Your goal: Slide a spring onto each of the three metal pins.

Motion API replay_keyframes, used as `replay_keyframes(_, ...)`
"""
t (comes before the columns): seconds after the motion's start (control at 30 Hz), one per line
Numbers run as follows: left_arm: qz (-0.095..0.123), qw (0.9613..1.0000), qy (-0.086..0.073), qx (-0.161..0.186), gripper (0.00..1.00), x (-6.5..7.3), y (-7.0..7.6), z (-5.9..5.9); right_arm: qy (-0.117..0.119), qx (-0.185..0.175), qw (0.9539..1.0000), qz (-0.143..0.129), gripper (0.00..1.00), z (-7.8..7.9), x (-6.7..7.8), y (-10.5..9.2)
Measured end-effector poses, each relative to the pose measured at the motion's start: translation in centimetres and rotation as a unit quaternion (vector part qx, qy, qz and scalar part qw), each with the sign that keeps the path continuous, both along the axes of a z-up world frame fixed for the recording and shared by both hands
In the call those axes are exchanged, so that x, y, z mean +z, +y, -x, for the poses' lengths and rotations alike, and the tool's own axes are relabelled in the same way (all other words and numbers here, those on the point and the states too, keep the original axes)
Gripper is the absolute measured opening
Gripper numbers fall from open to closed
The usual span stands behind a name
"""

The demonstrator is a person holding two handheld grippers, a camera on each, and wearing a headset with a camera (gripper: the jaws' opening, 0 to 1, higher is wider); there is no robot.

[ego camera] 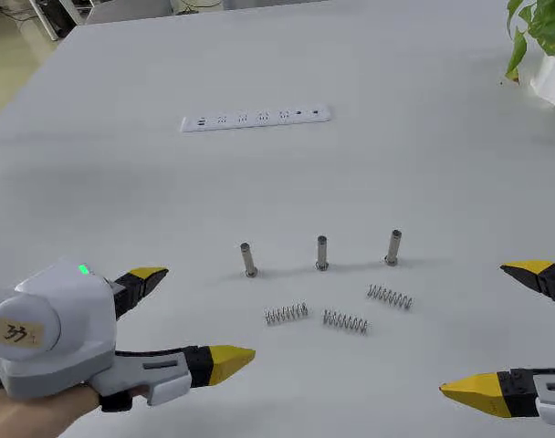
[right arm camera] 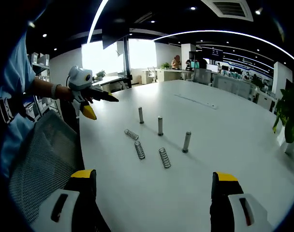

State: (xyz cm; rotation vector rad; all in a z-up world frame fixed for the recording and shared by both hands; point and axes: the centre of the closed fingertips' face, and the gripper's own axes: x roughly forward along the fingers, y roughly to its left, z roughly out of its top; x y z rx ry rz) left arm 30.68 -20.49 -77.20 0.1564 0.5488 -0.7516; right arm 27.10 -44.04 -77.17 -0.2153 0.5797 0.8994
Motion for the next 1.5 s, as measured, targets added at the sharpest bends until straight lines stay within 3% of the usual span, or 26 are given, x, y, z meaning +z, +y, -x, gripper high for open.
replay_keyframes(0.43, -0.016, 0.9985, 0.001, -0.053, 0.81, -0.2, -2.1, 0.5, 0.007, -0.001, 1.0, 0.003, 0.99, 0.5, -0.7, 0.0)
replay_keyframes(0.6, -0.028, 0.9968, 0.0, -0.075, 0.69, -0.5, -2.8, 0.5, 0.006, -0.002, 1.0, 0.001, 0.99, 0.5, -0.5, 0.2)
replay_keyframes(0.73, -0.038, 0.9958, 0.002, -0.083, 0.65, -1.1, -3.3, 0.2, 0.008, -0.001, 1.0, 0.002, 0.99, 0.6, -0.6, 0.2)
replay_keyframes(0.87, -0.054, 0.9942, 0.008, -0.093, 0.51, -2.2, -3.6, -0.4, 0.009, -0.003, 1.0, 0.003, 0.98, 0.7, -0.7, 0.1)
replay_keyframes(1.0, -0.067, 0.9928, 0.017, -0.098, 0.46, -3.3, -3.9, -1.4, 0.01, -0.006, 0.9999, 0.004, 0.98, 0.8, -0.7, -0.1)
replay_keyframes(1.2, -0.095, 0.9872, 0.022, -0.126, 0.33, -4.5, -4.3, -2.0, 0.011, -0.014, 0.9998, 0.002, 0.98, 0.7, -0.8, -0.4)
replay_keyframes(1.37, -0.126, 0.9798, 0.03, -0.152, 0.26, -5.5, -4.8, -2.2, 0.012, -0.019, 0.9997, -0.001, 0.98, 0.6, -0.8, -0.5)
replay_keyframes(1.5, -0.158, 0.9697, 0.06, -0.176, 0.25, -6.6, -4.8, -2.0, 0.012, -0.022, 0.9997, -0.004, 0.98, 0.5, -0.8, -0.4)
